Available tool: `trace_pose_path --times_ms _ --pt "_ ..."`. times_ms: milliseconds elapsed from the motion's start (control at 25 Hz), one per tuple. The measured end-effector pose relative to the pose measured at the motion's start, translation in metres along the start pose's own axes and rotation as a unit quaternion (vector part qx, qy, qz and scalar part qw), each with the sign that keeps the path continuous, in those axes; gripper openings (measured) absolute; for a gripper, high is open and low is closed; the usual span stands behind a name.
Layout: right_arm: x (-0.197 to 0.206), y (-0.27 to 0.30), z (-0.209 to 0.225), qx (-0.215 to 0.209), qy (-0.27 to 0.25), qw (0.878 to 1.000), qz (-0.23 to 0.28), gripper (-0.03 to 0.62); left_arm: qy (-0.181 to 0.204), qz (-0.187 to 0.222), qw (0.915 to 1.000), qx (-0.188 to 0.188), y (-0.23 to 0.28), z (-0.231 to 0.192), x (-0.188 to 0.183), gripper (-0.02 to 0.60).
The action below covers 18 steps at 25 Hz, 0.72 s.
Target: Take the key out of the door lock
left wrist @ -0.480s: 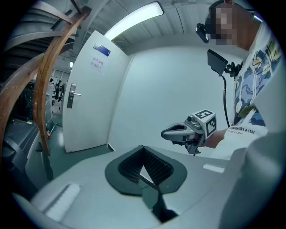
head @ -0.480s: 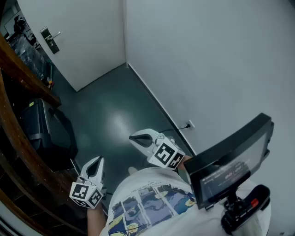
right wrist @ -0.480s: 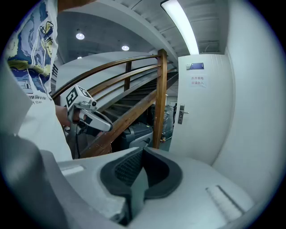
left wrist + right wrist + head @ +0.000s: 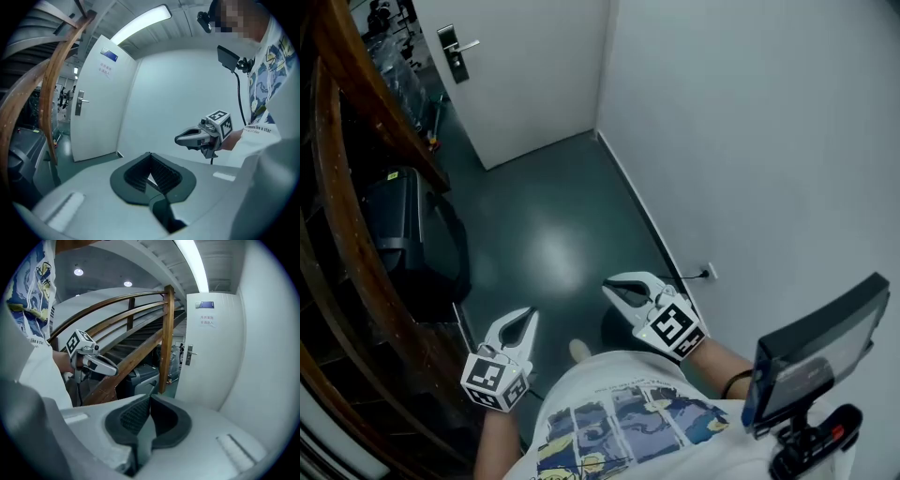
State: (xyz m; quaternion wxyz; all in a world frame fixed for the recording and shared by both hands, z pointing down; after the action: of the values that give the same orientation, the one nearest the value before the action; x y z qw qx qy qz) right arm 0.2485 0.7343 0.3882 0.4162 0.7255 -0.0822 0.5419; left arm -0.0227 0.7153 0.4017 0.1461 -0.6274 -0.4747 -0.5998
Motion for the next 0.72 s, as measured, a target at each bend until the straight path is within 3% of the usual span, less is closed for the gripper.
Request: trace_pose_path --times_ms 360,720 --pt "-0.014 0.062 0.044 -0.031 -0.003 0.999 0.016 0.015 0.004 0.022 0.9991 -0.035 0.023 -0.053 -0.018 0.005" --pt "-0.075 0.167 0.169 -0.078 -0.005 0.996 0.040 0.020 -0.018 0.030 0.9945 -0.099 0.085 -0.146 -0.095 0.021"
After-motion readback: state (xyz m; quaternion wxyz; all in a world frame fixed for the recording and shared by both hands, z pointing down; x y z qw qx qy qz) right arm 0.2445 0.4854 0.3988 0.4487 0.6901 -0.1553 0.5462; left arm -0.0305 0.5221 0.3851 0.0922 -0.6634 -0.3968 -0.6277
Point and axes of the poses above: the fingertips, and each gripper's own axes: y forward along the fingers, z to its right, x out of its underside, the point moved 10 cm from there along -y, backward along the fingers, and after that the axes turned 3 degrees about -z, right-handed, at the moved point
